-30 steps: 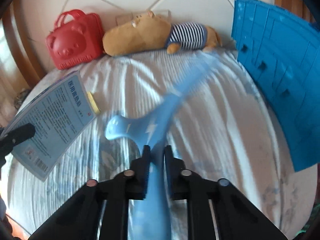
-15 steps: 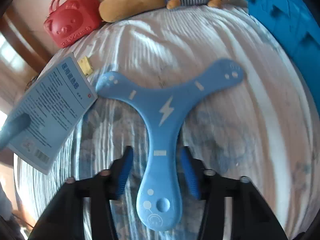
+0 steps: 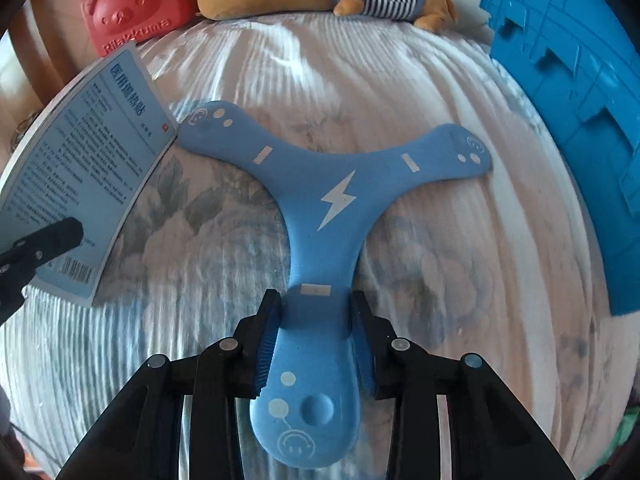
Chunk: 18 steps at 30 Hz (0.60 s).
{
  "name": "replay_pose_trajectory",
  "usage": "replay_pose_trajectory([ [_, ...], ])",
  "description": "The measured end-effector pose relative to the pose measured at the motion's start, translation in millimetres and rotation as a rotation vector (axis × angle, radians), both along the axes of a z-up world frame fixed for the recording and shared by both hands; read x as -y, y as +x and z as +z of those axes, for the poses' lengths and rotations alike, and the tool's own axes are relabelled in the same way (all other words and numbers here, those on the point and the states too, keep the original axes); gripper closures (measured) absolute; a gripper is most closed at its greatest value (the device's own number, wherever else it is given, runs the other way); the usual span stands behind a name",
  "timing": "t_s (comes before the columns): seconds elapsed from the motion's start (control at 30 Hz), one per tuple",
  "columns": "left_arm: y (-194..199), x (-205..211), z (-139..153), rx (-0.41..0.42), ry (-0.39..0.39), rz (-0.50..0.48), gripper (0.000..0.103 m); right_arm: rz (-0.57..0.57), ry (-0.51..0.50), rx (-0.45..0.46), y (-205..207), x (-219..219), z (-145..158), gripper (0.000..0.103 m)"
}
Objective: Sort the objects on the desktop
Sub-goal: 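Lift the boomerang with right tool while left tool lifts the medicine box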
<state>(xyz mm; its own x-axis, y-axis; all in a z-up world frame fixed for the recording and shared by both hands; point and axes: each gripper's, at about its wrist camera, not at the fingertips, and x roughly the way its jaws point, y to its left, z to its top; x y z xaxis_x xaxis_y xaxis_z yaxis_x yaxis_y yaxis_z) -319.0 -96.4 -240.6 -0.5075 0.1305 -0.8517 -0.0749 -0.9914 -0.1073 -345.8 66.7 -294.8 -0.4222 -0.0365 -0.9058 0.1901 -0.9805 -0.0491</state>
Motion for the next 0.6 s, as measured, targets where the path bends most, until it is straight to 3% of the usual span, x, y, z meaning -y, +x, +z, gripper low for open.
replay_pose_trajectory([
  [0.1,4,2,15,-0.028,-0.009,-0.006,0.085,0.042,0.095,-0.053,6,10,8,0.069],
  [0.37,13,6,85,-0.144,0.022,-0.027,0.085,0.051,0.078,-0.149,18,4,68,0.073],
  [0.4,14,6,92,-0.155,0.024,-0.030,0.085,0.052,0.075,-0.159,20,4,74,0.084],
  [0.43,15,7,103,-0.174,0.023,-0.029,0.085,0.050,0.077,-0.176,22,3,83,0.100],
  [0.53,17,10,117,-0.195,0.022,-0.034,0.085,0.037,0.039,-0.190,21,-10,105,0.102],
  [0.6,18,12,123,-0.199,0.017,-0.036,0.085,0.011,-0.082,-0.152,18,-25,108,0.102],
])
